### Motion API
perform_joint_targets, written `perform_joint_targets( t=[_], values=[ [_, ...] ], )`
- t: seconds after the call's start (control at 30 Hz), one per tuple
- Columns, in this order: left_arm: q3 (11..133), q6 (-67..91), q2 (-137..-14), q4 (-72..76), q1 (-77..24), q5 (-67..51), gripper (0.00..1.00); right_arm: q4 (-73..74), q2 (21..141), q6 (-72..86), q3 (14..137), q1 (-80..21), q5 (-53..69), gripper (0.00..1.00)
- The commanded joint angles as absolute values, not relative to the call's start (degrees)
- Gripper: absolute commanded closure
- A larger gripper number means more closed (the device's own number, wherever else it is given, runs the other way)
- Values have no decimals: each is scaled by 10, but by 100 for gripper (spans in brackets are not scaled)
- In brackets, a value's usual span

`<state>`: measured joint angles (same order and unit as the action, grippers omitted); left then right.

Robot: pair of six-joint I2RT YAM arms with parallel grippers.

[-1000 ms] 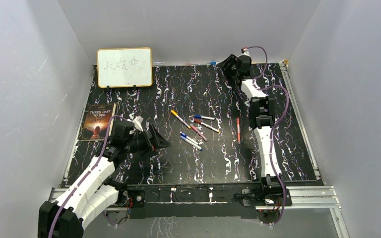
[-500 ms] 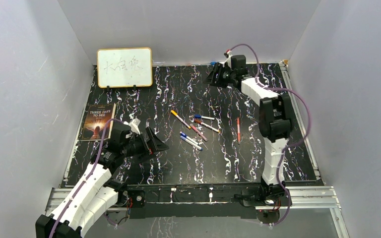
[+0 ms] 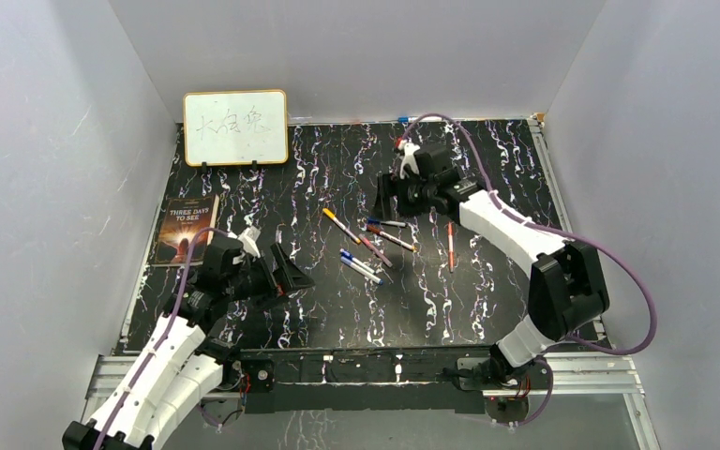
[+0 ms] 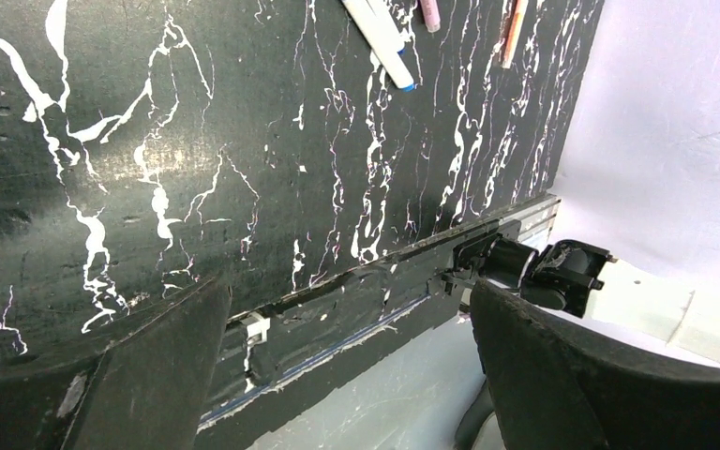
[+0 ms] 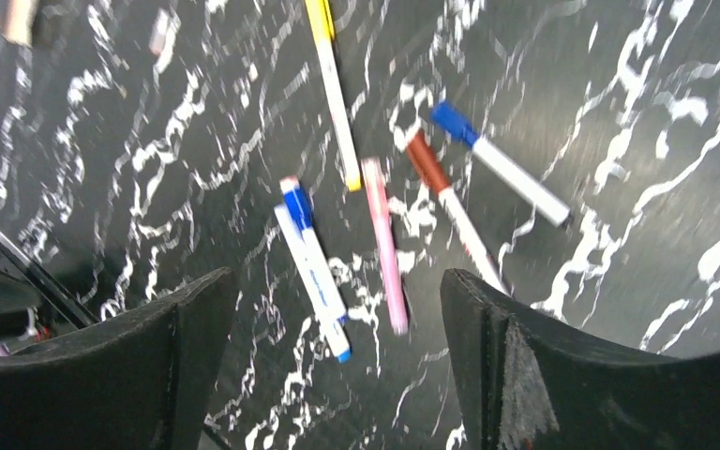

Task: Open the pen caps

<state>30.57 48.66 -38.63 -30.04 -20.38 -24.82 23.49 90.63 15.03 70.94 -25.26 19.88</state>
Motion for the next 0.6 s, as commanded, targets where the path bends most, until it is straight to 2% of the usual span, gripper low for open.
perform_joint_targets(
  t=[0.0,0.3,0.57],
  values=[
    [341,492,-354,-345,-206,-243,2,249,859,145,670,-279,149,30],
    [365,510,-291,-416,-206,-216,2,258,846,136,612,-369,93,61],
    [347,521,-261,-442,-206,-214,2,236,893,129,591,-449,29,62]
  ],
)
